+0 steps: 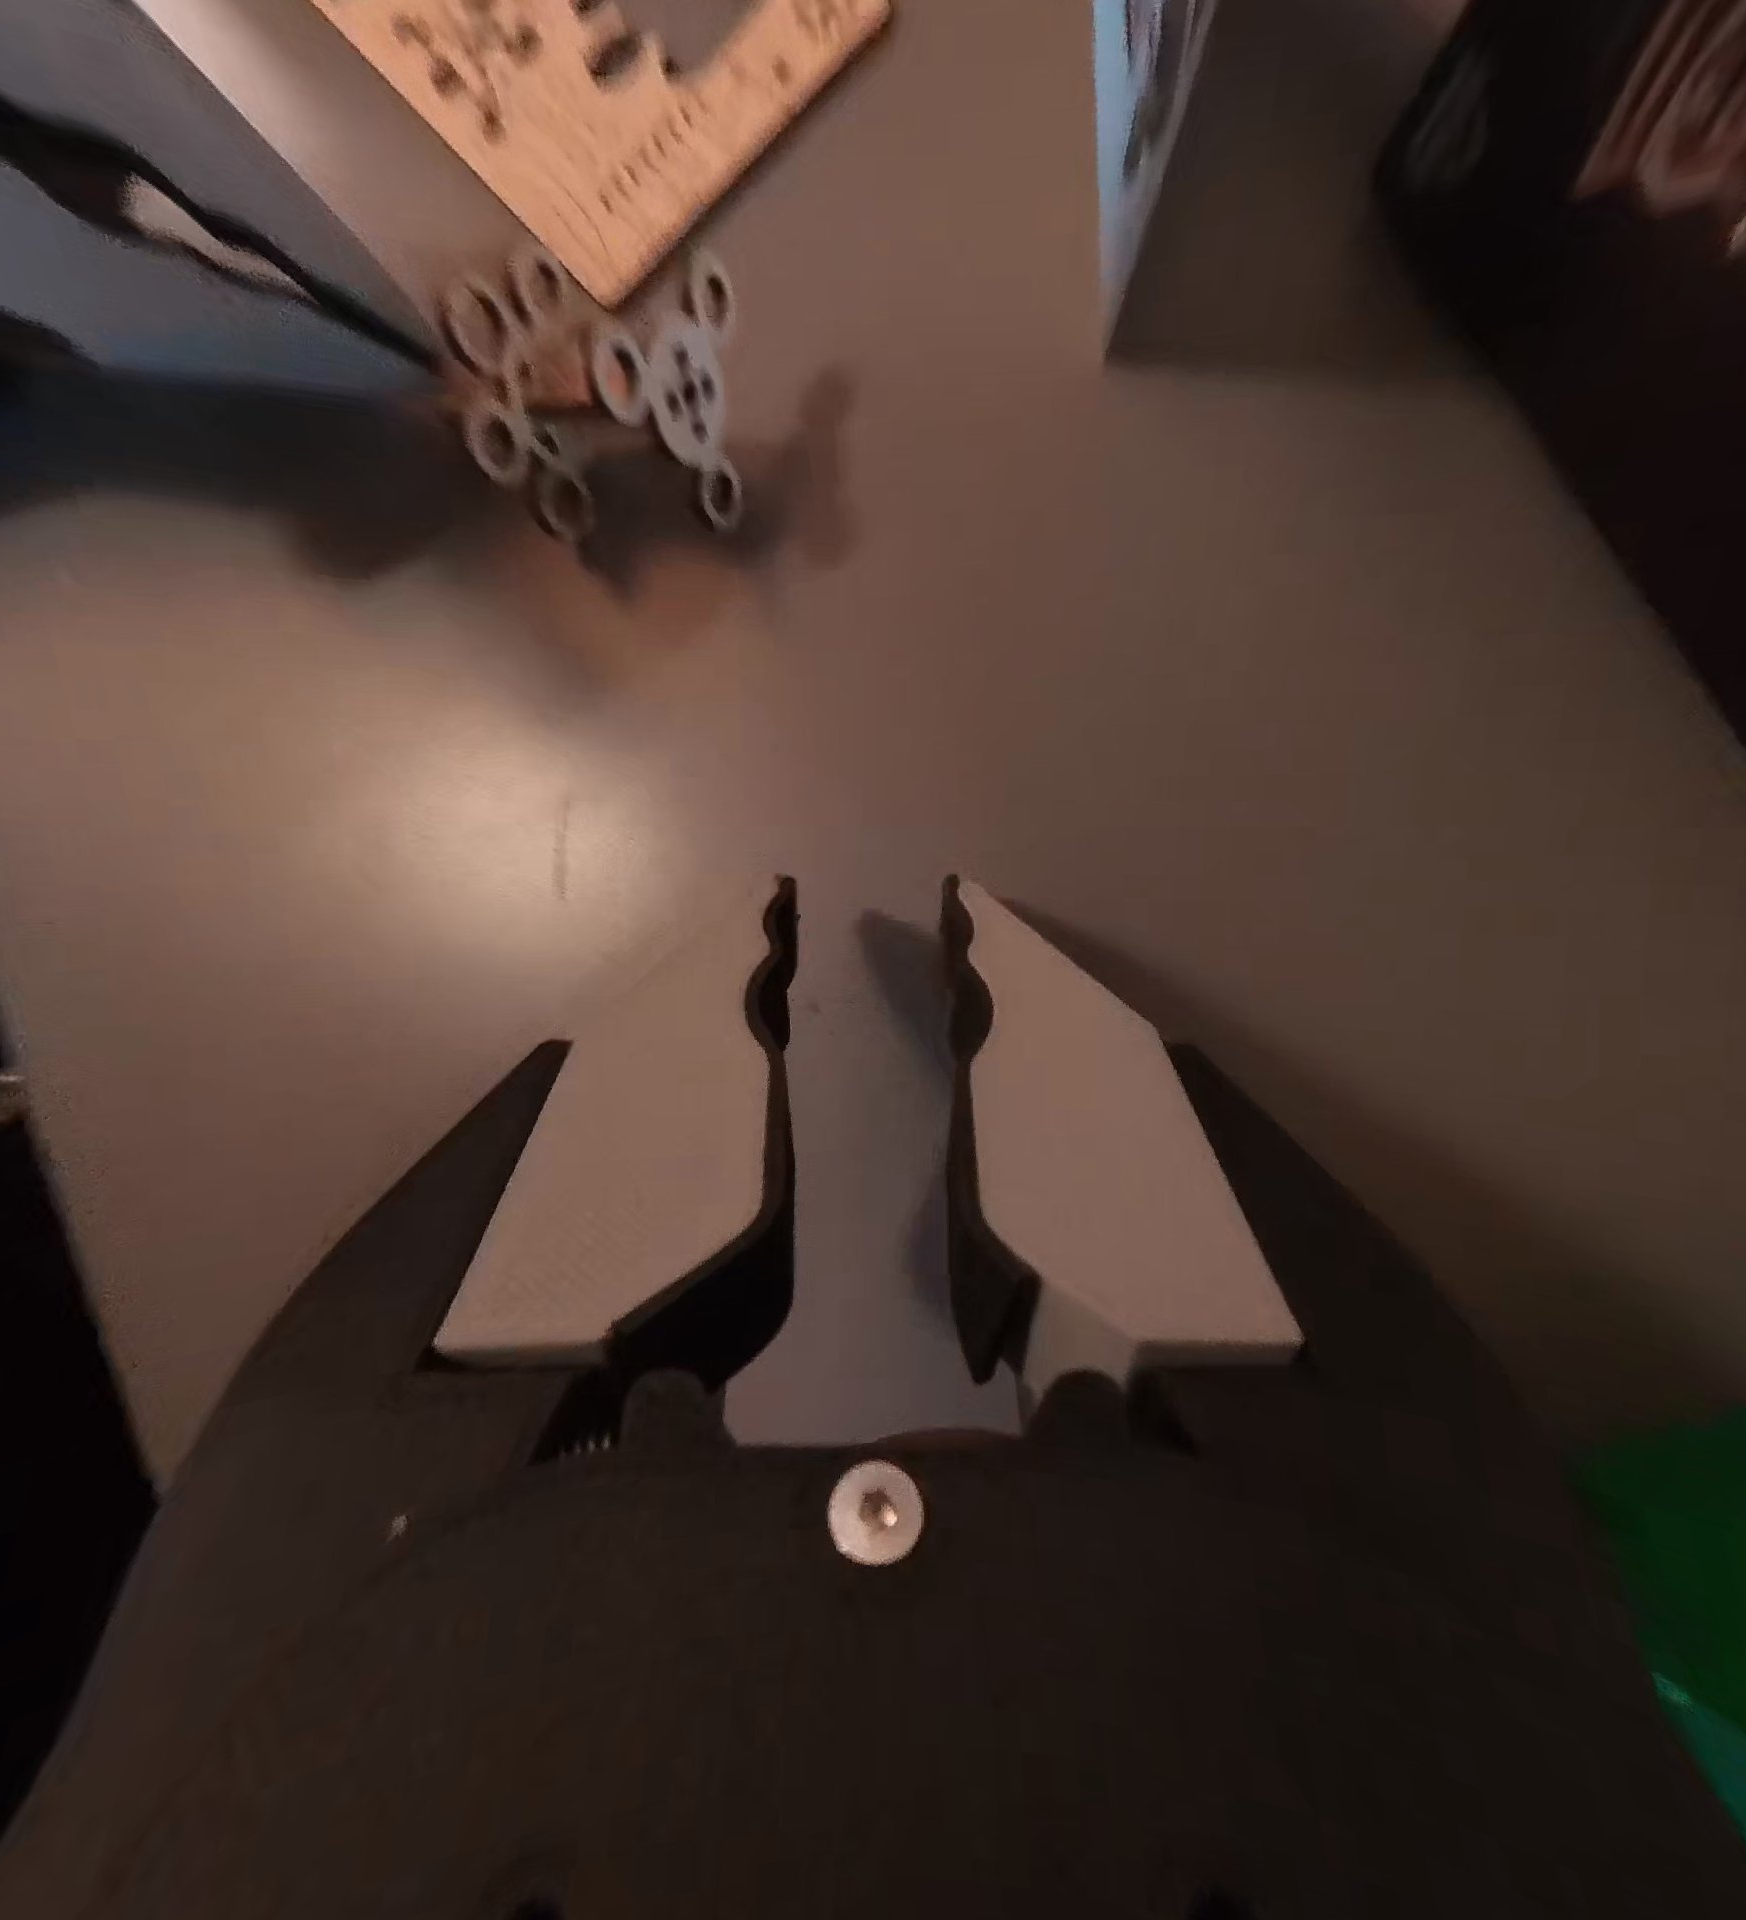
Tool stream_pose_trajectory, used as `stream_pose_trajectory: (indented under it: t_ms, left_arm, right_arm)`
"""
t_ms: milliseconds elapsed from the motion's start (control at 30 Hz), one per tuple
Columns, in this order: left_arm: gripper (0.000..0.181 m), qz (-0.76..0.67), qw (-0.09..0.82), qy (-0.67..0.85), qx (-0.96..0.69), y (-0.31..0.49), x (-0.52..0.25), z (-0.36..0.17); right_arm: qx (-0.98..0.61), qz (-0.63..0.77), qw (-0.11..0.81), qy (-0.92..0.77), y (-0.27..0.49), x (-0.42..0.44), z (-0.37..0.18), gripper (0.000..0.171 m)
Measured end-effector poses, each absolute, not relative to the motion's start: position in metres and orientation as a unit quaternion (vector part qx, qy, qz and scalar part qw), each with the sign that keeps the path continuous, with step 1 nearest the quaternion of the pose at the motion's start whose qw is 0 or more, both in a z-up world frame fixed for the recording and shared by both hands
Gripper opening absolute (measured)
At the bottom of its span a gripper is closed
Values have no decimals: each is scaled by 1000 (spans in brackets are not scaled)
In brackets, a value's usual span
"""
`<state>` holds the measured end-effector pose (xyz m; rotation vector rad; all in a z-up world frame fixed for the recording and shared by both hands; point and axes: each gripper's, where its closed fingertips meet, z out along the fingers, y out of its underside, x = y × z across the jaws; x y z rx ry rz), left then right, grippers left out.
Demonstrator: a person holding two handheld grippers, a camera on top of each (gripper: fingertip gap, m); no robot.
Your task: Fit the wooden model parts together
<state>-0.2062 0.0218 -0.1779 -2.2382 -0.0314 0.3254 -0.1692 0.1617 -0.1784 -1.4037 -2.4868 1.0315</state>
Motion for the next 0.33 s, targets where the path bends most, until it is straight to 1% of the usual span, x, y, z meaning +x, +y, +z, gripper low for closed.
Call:
stream_pose_trajectory:
  t_ms: [33, 133, 200, 267, 333]
  left_arm:
    - [0, 128, 429, -12, -894, 22, -206, -177]
    - [0, 124, 437, -7, -891, 22, -204, -175]
    - [0, 120, 443, -5, -888, 22, -203, -173]
    - [0, 111, 443, -2, -890, 23, -202, -174]
    - [0, 97, 442, 0, -892, 23, -201, -175]
  right_arm:
    - [-467, 318, 60, -823, 167, -168, -188, 20]
    - [-503, 256, 136, -814, 203, -174, -192, 8]
    - [-535, 221, 198, -791, 232, -176, -186, 7]
    - [-542, 236, 231, -773, 240, -174, -173, 8]
    - [-525, 298, 242, -760, 226, -175, -155, 11]
